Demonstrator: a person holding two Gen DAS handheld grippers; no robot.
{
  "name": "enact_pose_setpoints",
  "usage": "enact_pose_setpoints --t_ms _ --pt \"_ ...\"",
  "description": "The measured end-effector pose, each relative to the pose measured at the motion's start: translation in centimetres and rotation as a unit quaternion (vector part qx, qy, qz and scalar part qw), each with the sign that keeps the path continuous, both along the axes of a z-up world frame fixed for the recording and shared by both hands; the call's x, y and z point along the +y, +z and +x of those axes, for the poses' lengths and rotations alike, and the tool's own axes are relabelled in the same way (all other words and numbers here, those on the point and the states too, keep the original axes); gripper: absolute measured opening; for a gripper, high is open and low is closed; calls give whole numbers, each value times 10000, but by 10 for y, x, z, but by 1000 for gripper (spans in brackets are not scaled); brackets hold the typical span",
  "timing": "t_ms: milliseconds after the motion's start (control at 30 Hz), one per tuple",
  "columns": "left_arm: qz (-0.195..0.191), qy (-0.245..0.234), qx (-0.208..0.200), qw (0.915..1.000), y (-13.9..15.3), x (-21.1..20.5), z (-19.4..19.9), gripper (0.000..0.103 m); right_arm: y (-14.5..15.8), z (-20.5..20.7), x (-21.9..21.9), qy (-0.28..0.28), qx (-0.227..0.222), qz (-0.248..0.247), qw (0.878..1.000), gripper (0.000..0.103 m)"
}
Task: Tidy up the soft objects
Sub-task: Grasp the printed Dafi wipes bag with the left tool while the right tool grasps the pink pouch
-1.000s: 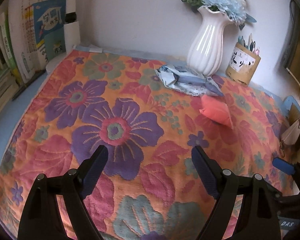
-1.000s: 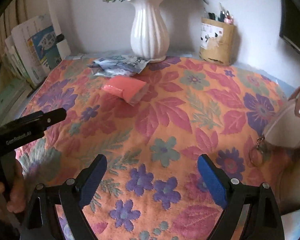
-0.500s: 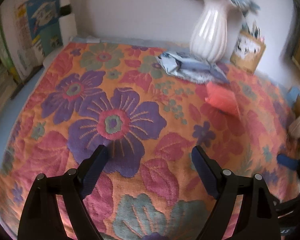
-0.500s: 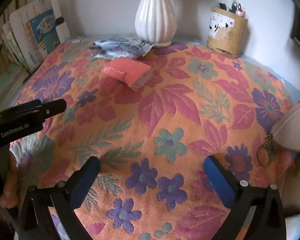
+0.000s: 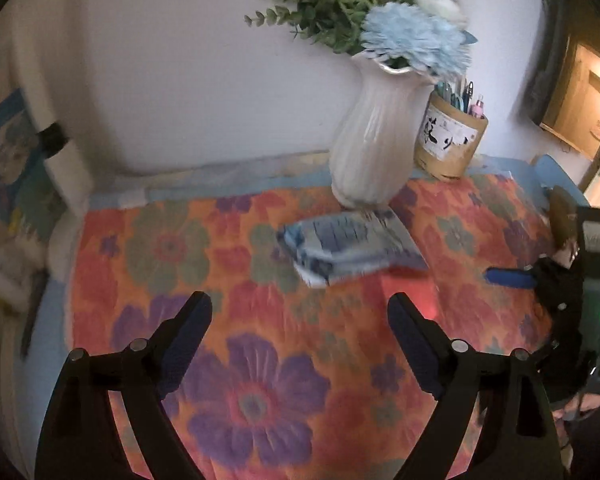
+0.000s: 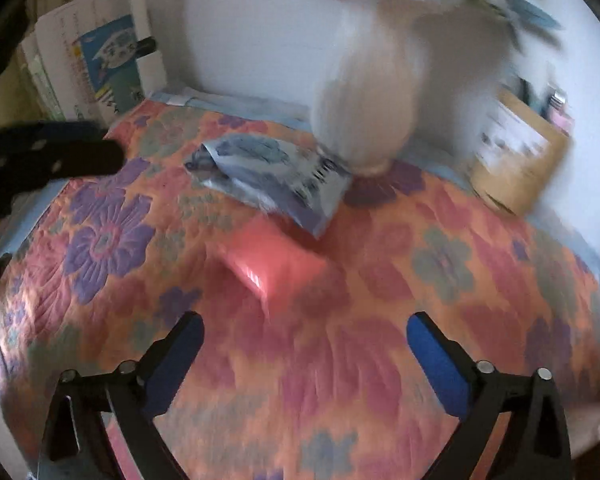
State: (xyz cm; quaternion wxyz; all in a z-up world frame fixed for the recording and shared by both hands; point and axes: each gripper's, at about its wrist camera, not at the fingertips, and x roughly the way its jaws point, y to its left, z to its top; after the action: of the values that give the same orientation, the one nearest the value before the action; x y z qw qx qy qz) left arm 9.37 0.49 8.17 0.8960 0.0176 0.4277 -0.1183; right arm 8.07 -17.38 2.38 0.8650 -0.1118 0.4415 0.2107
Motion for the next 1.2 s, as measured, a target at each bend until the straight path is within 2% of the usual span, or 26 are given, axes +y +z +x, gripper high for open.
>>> enact_pose_setpoints --t_ms 67,167,233,300,400,433,567,633,700,733,800,933,1000,1067,1133,1167,1200 --pt "-64 -266 51 9996 -5 -1 15 89 -7 11 13 360 -4 45 9993 93" --pt "66 -685 68 9976 -12 -16 36 89 -12 22 27 567 -186 -160 9981 93" --pt "111 -853 58 9963 -14 -28 53 89 -17 32 33 609 -102 -63 9981 92" --pt "-4 -959 182 9952 -20 -35 71 89 -24 38 35 682 176 178 9974 82" --pt "-178 -1107 358 9930 -31 -44 90 89 -20 25 35 783 29 228 9967 60" --pt "-249 -1167 452 9918 -36 -46 93 89 -20 20 34 789 42 271 9965 59" --pt "-398 -1536 744 9845 -47 -52 80 89 -17 -10 21 588 -112 318 9977 54" --pt "-454 -1843 898 9777 -48 -56 64 89 -16 -26 12 438 -54 323 9985 54" --pt "-532 -2255 1085 9667 -47 -62 40 89 -18 -41 -2 140 18 241 9996 54" --pt "-408 -2305 1025 9668 -45 -65 31 89 -19 -46 -10 -1 56 321 9995 54" --pt "14 -2139 813 9735 -43 -72 20 89 -19 -52 -24 -227 79 553 9982 54" --pt "37 -1823 862 9795 -45 -83 29 89 -16 -56 -52 -799 -17 936 9924 55" --pt "221 -1596 901 9828 -51 -88 39 89 -19 -50 -59 -1166 38 928 9888 55" --pt "250 -1383 1001 9850 -59 -90 50 87 -18 -49 -64 -1324 51 902 9871 55" --pt "192 -1158 1092 9871 -67 -90 56 63 -17 -47 -65 -1355 -31 861 9870 55" --pt "279 -1025 949 9898 -67 -90 53 54 -18 -47 -68 -1349 -39 840 9873 55" --pt "325 -987 902 9905 -66 -91 49 51 -17 -49 -67 -1317 -64 834 9878 55"
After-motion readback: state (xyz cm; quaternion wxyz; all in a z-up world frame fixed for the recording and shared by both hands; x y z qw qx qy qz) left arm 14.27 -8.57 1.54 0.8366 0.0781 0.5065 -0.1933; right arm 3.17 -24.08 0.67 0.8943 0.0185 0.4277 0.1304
